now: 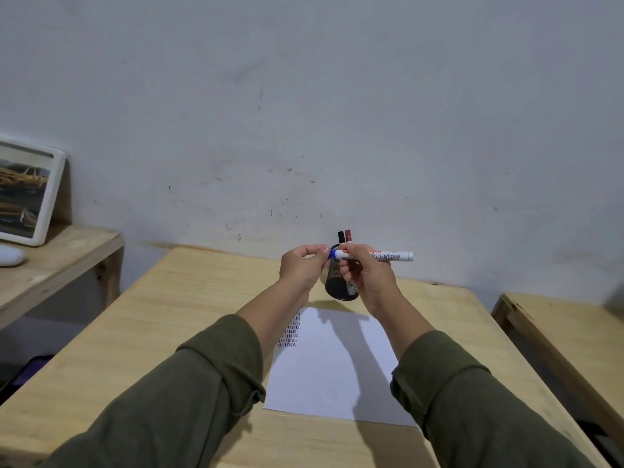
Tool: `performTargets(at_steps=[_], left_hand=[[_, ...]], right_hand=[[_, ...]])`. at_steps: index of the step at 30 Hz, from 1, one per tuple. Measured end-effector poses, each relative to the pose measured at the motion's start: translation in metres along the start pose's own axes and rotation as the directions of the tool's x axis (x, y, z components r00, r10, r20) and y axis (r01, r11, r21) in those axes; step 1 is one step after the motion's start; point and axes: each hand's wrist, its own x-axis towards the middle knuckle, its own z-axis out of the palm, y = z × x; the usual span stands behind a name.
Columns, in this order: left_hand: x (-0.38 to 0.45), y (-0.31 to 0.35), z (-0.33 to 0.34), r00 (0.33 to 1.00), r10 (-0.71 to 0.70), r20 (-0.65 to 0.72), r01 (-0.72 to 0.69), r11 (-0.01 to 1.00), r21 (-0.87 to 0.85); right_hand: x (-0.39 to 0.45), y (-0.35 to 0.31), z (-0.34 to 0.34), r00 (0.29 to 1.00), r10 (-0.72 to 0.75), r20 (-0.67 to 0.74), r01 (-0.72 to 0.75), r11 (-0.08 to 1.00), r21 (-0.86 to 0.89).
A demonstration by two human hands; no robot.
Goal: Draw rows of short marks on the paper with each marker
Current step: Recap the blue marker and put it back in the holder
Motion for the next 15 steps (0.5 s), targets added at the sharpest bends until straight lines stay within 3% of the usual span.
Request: performTargets(at_steps=[3, 6, 15], left_hand=[[0.000, -0.003, 0.001, 0.996, 0.075, -0.040, -0.071, 0.992, 0.106], [-0.001, -0.003, -0.002, 0.992, 0.128, -0.016, -0.124, 0.978, 0.167], [0.017, 0.014, -0.010, 0.995, 0.078, -0.066, -0.078, 0.997, 0.016]], right_hand=[[-0.003, 0.006, 0.000, 0.998, 0.057, -0.014, -0.055, 0.990, 0.131], [-0.006, 0.006, 0.000, 0.994, 0.084, 0.066, -0.094, 0.984, 0.149], [-0.006, -0.018, -0.022, 0.962, 0.166, 0.219, -0.196, 0.973, 0.124]])
